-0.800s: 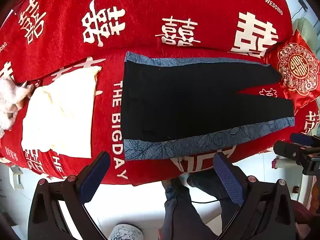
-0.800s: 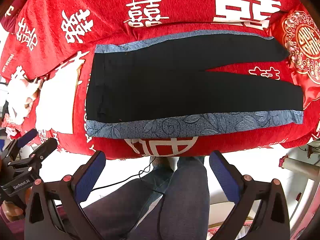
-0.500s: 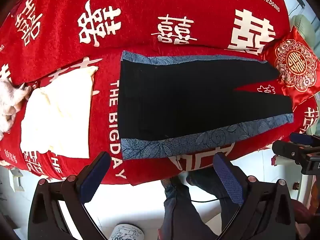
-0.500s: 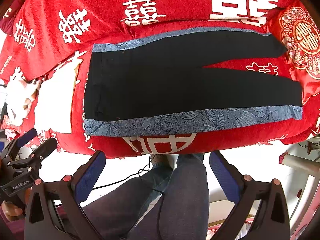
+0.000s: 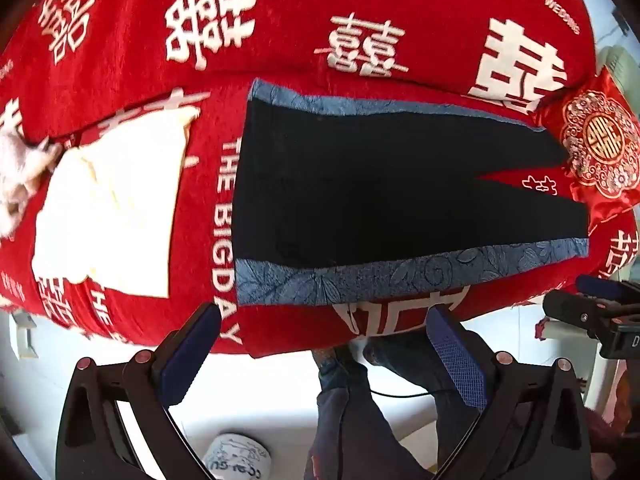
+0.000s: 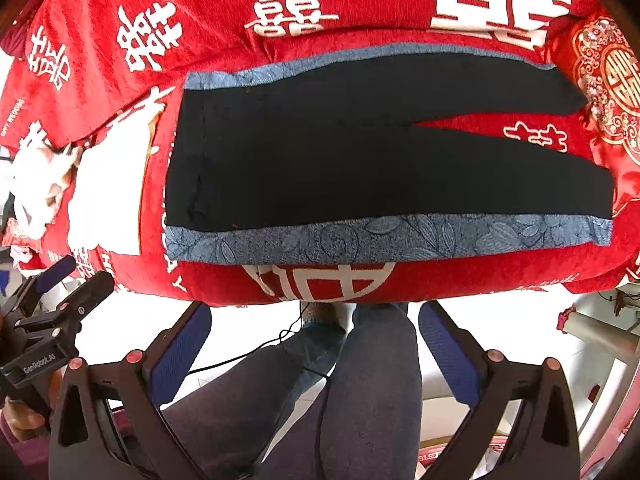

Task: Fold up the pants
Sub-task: 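Move both grippers toward the waistband end of the black pants, then grasp the waistband corners of the black pants with both grippers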

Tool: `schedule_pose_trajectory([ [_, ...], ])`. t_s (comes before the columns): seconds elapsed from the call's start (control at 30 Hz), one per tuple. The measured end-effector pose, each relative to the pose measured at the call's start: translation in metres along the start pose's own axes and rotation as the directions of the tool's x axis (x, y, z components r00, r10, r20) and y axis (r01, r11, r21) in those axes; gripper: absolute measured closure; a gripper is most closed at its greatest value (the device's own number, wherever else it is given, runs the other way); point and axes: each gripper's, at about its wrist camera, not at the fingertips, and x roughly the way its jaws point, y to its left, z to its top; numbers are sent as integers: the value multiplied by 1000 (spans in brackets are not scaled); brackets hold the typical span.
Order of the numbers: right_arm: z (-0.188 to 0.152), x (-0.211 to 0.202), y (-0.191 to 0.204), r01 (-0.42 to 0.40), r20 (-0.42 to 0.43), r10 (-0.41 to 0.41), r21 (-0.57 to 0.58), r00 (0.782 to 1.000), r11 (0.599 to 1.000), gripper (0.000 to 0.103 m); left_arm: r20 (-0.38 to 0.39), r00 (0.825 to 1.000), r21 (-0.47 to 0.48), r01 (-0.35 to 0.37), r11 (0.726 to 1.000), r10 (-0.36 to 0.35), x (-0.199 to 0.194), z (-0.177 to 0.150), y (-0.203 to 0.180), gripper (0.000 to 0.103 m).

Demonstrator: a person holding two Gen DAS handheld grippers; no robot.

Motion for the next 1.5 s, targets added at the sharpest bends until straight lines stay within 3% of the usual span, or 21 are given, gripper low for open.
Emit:
schedule_pose_trajectory([
  [0.27, -11, 26, -30, -93, -53, 98, 85, 994, 992, 0, -132, 991, -134, -7, 991, -11, 40, -10, 16, 0],
  [0.33, -12, 40, -36, -127, -69, 134, 102, 988, 987, 0, -146, 989, -176, -11, 984, -15, 53, -13, 21, 0],
  [0.37, -12, 47, -37, -142, -79, 152, 111, 985, 984, 0, -131, 990, -200, 26, 979, -54, 62, -11, 22, 0],
  [0.53, -7, 95, -39, -247, -108, 261, 131, 959, 960, 0, -141, 989, -258, 8, 966, -46, 97, -10, 31, 0],
  [0.6, -4, 120, -36, -302, -125, 319, 141, 939, 943, 0, -121, 992, -276, 5, 961, -40, 114, -9, 35, 0],
  [0.73, 2, 174, -23, -439, -135, 462, 168, 876, 882, 0, -74, 996, -334, 26, 942, -54, 138, -13, 49, 0],
  [0.87, 2, 215, -14, -539, -96, 567, 219, 818, 814, 1, -36, 993, -395, 90, 914, -113, 157, -27, 65, 0],
  [0.93, 1, 230, -16, -580, -60, 610, 247, 790, 776, 6, -29, 990, -403, 114, 908, -137, 163, -34, 70, 0],
  [1.0, -1, 241, -19, -608, -34, 637, 261, 770, 750, 24, -19, 985, -411, 148, 900, -171, 171, -41, 75, 0],
  [1.13, -2, 263, -28, -655, 1, 686, 299, 728, 694, 25, -12, 974, -434, 198, 879, -225, 185, -48, 78, 0],
  [1.23, -1, 274, -36, -713, 59, 752, 372, 656, 594, 29, -19, 970, -449, 207, 869, -241, 194, -51, 77, 0],
  [1.27, 0, 276, -36, -726, 75, 765, 387, 640, 569, 45, -25, 966, -461, 217, 860, -257, 198, -51, 76, 0],
  [1.3, 3, 276, -36, -732, 90, 770, 395, 632, 555, 68, -26, 962, -474, 227, 851, -272, 200, -53, 77, 0],
  [1.37, 12, 273, -35, -759, 119, 791, 399, 599, 515, 87, -24, 940, -535, 277, 799, -342, 204, -53, 78, 0],
  [1.4, 16, 266, -33, -772, 130, 798, 382, 588, 507, 87, -10, 924, -567, 310, 763, -382, 205, -52, 79, 0],
  [1.43, 23, 254, -28, -785, 126, 801, 335, 585, 521, 87, 20, 898, -606, 360, 709, -439, 206, -48, 81, 0],
  [1.5, 29, 234, -18, -803, 106, 811, 260, 576, 536, 87, 57, 880, -627, 400, 669, -472, 206, -38, 81, 0],
])
